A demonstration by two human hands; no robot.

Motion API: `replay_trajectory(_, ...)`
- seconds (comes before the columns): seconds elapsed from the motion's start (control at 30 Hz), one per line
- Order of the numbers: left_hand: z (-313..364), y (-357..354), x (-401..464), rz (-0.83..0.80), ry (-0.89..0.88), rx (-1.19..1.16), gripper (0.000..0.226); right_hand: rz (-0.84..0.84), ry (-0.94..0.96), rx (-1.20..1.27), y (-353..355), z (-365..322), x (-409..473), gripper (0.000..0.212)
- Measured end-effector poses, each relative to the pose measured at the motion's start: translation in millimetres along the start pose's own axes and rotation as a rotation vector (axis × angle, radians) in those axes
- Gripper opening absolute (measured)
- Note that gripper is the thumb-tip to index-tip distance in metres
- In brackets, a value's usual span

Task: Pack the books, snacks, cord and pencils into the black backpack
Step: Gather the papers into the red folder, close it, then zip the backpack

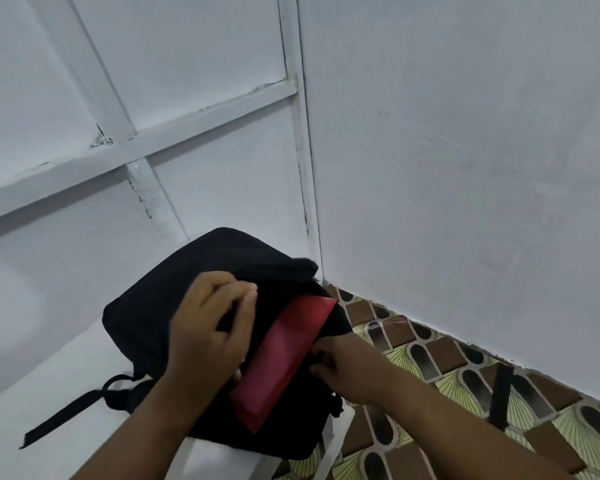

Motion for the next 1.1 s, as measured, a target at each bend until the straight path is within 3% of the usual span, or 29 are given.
replay_trajectory(0.07,6,13,4,0.131,0.097,0.026,0.014,0.095,0.075,-0.209,10,13,-11,0.024)
replay_trajectory(0.13,-4,11,3,0.146,0.273,0.117,0.015,0.195,0.028,-0.21,18,34,-15,0.025)
replay_trajectory(0.2,-31,-9,-6,-0.057,0.501,0.208,0.025,0.275,-0.038,-0.065,24,55,-15,0.027)
replay_trajectory(0.27,-43,-38,-28,-0.383,0.629,0.251,0.042,0.269,-0.133,0.125,31,68,-15,0.029)
replay_trajectory(0.33,-34,-62,-56,-0.631,0.635,0.329,0.044,0.222,-0.187,0.268,36,75,-14,0.029)
replay_trajectory(0.37,-26,-69,-68,-0.669,0.619,0.383,0.043,0.206,-0.182,0.298,38,75,-13,0.027)
replay_trajectory(0.5,-7,-74,-79,-0.602,0.633,0.458,0.055,0.244,-0.082,0.323,57,63,-4,0.023)
replay_trajectory(0.6,-3,-68,-69,-0.51,0.646,0.463,0.048,0.302,0.027,0.312,70,45,13,0.026)
replay_trajectory(0.77,-8,-62,-35,-0.402,0.51,0.457,0.033,0.295,0.144,0.203,70,18,63,0.039)
replay_trajectory(0.93,-36,-72,4,-0.48,0.387,0.328,0.03,0.251,0.114,0.065,63,14,105,0.043)
replay_trajectory(1.1,-67,-93,40,-0.631,0.317,0.222,0.029,0.279,0.08,0.011,67,25,114,0.011)
Point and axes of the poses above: each hand's wrist, its own x-axis towards the middle knuckle, its own y-axis out of the back of the hand, z = x × y, the point moved 5 cm from there along x, towards the middle knuckle
